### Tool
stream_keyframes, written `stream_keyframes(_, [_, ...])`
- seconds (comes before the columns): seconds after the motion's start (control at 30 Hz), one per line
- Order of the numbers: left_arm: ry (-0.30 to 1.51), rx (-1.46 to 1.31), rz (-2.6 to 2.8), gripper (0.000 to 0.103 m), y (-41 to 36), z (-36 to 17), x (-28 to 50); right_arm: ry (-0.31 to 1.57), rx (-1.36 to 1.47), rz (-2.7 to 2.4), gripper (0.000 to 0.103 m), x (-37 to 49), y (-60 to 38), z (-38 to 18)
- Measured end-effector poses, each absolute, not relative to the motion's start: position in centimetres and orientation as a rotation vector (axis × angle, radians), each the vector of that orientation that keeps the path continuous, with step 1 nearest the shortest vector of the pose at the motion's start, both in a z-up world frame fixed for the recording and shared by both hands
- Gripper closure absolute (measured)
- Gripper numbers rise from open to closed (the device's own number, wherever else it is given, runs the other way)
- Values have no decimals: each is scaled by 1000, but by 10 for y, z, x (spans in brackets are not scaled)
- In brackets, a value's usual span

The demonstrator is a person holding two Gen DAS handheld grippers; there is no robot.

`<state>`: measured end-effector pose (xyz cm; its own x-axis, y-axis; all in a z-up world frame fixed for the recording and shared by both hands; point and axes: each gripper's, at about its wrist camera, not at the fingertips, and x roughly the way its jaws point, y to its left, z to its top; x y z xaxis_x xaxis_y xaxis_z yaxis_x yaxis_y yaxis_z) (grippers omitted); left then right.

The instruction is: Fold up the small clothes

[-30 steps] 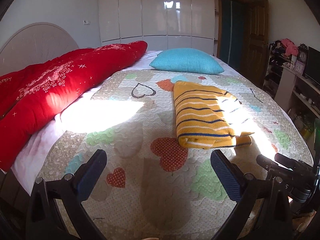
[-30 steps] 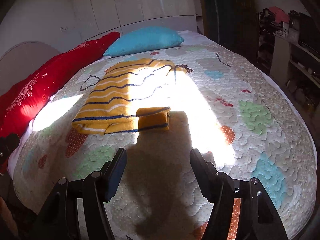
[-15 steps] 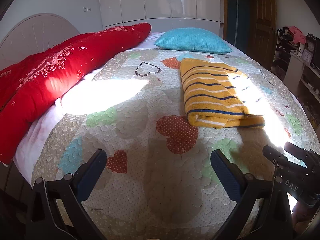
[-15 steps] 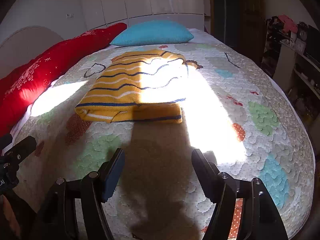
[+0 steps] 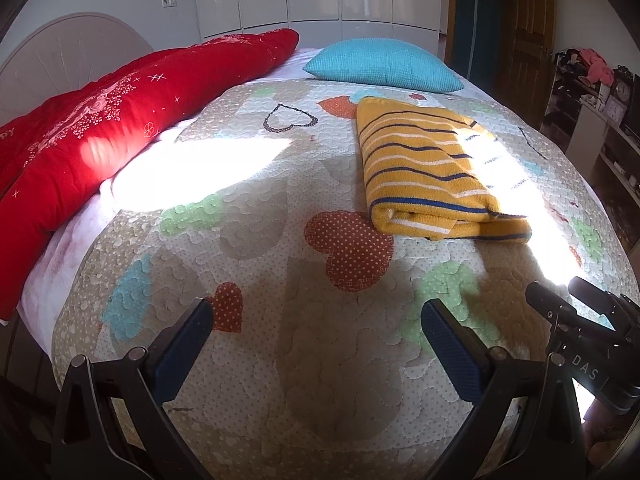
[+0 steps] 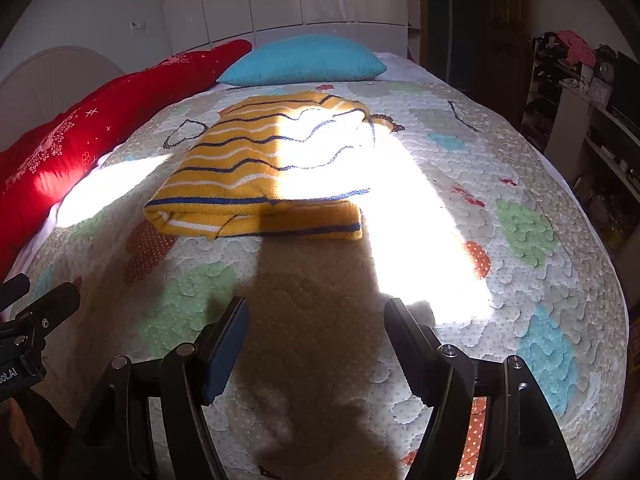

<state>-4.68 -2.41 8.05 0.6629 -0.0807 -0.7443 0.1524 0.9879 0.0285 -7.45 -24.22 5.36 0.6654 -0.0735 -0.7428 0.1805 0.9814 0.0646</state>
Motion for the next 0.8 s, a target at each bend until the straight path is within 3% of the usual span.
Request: stream_keyframes(0.8, [930,77,-178,0,-31,59,-42,881,130,-210,25,-71,-251,45])
